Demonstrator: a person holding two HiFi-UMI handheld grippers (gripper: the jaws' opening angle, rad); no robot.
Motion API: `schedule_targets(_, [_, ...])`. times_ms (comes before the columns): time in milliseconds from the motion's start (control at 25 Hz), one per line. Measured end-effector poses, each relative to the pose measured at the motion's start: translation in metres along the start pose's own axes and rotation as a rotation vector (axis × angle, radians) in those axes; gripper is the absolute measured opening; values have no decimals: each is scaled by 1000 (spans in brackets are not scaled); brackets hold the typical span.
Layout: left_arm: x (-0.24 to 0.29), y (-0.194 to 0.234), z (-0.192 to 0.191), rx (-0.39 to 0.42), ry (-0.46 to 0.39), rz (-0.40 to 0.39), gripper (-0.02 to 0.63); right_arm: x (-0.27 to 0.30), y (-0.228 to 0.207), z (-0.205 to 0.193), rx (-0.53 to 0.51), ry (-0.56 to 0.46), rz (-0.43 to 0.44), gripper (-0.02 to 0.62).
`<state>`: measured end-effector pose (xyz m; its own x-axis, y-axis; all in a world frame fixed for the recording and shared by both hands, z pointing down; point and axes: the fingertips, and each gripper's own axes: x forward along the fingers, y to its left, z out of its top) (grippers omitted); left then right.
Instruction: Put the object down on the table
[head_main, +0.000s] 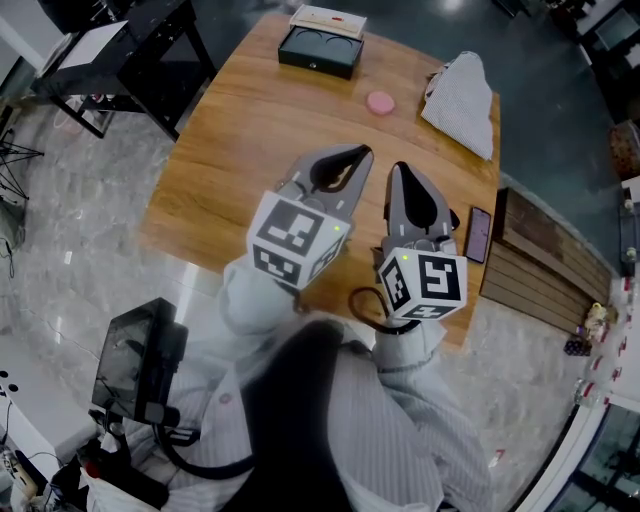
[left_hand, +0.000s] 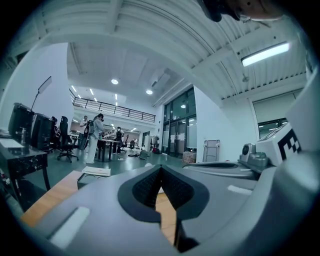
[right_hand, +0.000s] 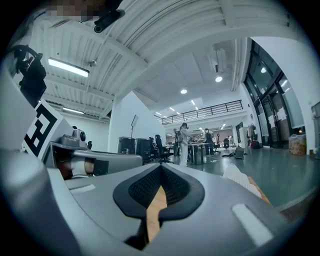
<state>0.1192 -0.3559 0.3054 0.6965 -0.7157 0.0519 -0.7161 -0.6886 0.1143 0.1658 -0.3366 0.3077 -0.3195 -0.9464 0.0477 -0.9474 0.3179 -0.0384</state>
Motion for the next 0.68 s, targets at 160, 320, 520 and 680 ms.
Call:
schedule_targets(160, [0,-1,0,-6,-4,-3,0,0,1,1,-11,0,-3,11])
schedule_targets(320, [-2,-2,-1,-11,-3,-4,0,-3,1,4,-16,-2,-7,11])
schedule_targets(520, [-2,-1,-2,-14,-3,-1,0,-3,-1,4,-12,-8,-12,11])
schedule_targets(680, [0,0,-5,-14,0,-2,0,-1,0,2,-13,-6,-9,11])
